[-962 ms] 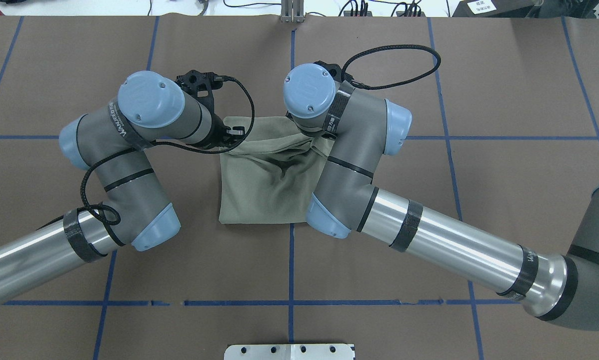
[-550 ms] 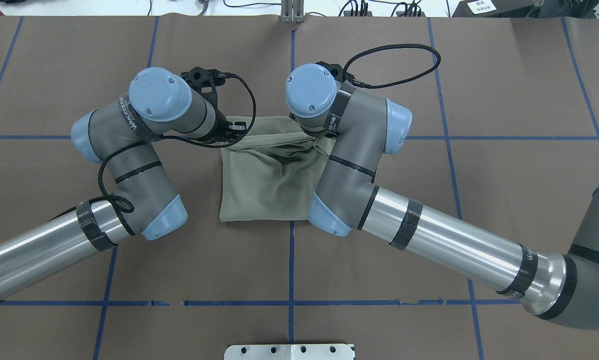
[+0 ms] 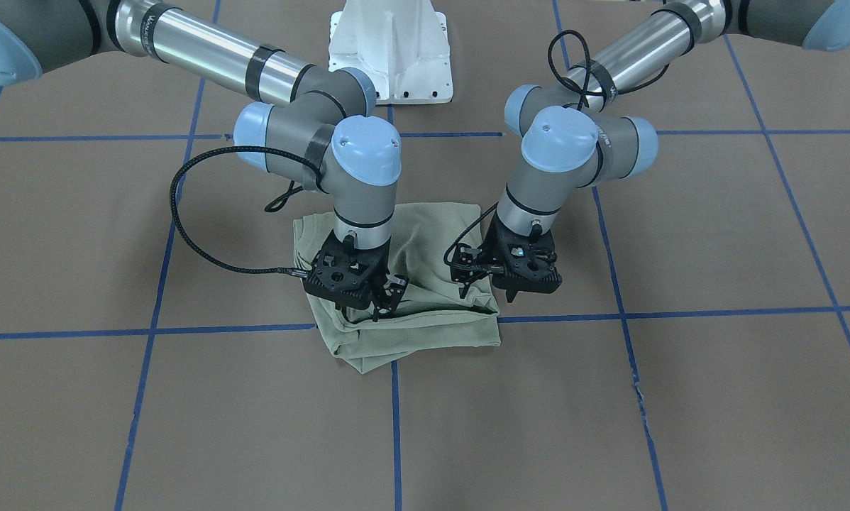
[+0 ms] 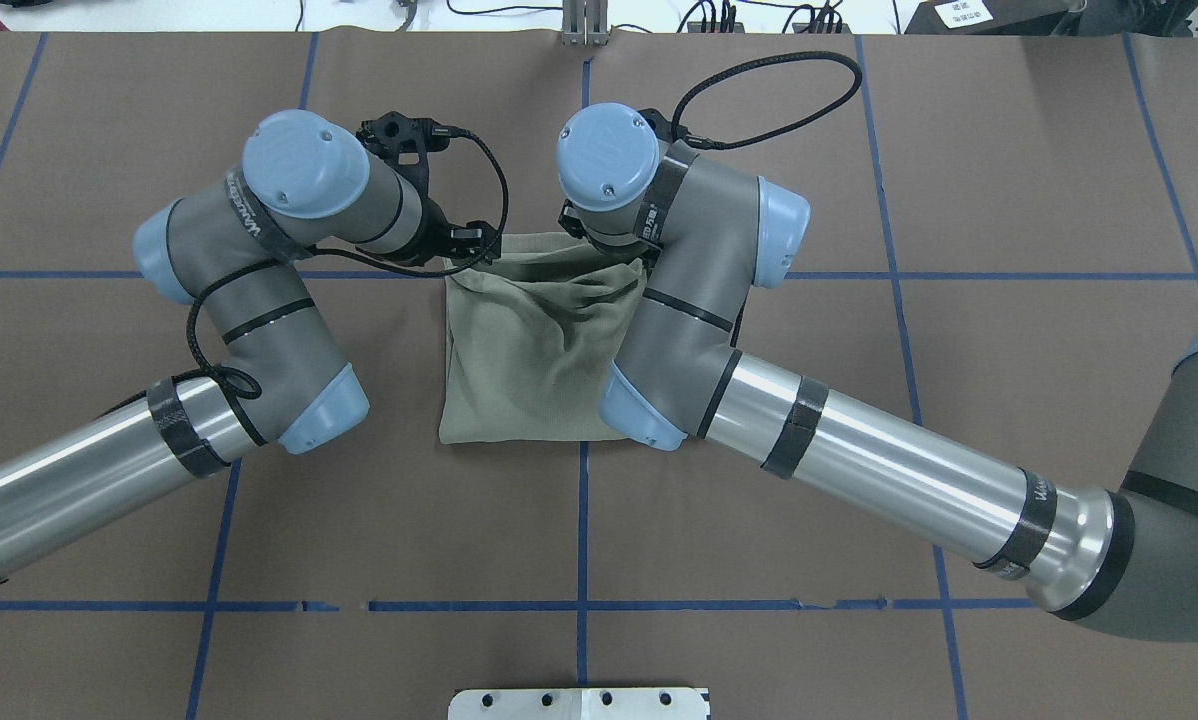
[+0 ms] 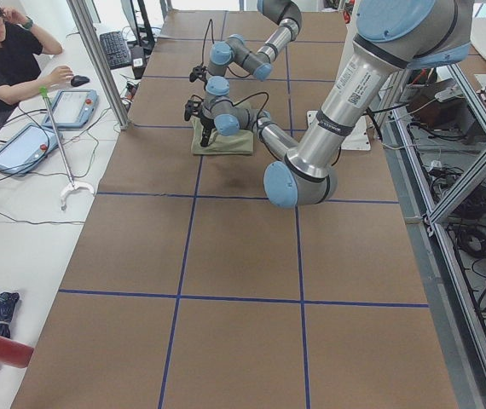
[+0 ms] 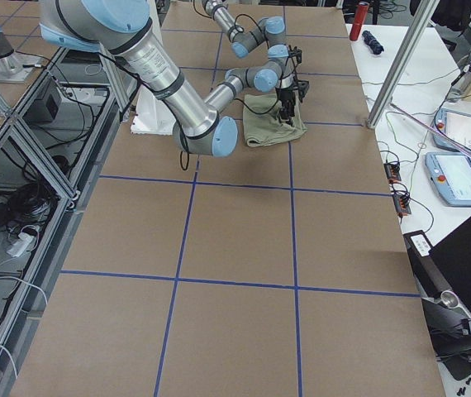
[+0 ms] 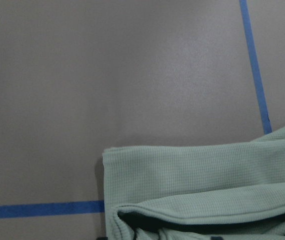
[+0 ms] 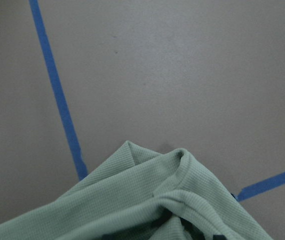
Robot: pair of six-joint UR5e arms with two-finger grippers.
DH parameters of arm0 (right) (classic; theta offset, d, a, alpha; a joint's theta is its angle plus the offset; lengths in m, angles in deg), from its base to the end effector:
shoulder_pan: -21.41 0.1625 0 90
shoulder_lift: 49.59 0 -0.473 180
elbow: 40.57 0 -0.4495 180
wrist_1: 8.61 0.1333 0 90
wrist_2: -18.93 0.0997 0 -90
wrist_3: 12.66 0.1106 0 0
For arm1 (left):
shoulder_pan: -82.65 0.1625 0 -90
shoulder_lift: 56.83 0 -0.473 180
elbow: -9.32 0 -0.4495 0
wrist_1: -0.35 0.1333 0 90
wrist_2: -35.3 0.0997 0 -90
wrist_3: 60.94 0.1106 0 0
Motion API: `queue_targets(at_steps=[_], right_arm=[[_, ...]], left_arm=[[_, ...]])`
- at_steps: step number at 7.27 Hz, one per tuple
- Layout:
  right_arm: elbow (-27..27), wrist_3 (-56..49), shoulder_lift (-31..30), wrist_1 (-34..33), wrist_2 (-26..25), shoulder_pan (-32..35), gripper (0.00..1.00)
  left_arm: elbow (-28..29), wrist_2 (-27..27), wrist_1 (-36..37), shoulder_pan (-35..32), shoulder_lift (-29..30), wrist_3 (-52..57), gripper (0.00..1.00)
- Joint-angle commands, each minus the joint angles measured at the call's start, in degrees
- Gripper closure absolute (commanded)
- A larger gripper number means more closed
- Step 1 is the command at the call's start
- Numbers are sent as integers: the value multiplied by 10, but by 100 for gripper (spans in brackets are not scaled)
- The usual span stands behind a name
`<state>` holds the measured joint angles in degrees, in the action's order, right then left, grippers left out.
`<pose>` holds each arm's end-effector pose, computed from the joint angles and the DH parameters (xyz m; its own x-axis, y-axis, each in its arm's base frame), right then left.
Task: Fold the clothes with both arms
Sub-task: 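Lay the folded end onto the far edge of the shirt with both grippers, then open both grippers and raise them away from the folded shirt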
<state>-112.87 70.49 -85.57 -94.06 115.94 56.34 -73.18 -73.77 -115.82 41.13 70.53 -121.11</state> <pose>-0.6628 -0.6090 0.1919 0.6755 0.3274 0.6607 -0.4253 0.9050 -0.0136 0.5490 -0.6158 0.2904 0.5737 0.1200 -0.8103 0.1594 0.9539 0.2542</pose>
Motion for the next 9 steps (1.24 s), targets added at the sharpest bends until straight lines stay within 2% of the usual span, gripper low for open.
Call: queue_targets(at_steps=[1, 4, 7, 9], right_arm=[[-4, -89, 1, -1, 19, -18, 0], [0, -139, -3, -2, 11, -46, 0], [25, -302, -14, -23, -9, 18, 0], [29, -384, -55, -24, -41, 48, 0]], left_arm=[[-6, -68, -4, -50, -26, 111, 0], [-6, -68, -12, -49, -30, 104, 0], [-5, -67, -11, -49, -31, 103, 0], [-5, -67, -11, -49, -31, 103, 0]])
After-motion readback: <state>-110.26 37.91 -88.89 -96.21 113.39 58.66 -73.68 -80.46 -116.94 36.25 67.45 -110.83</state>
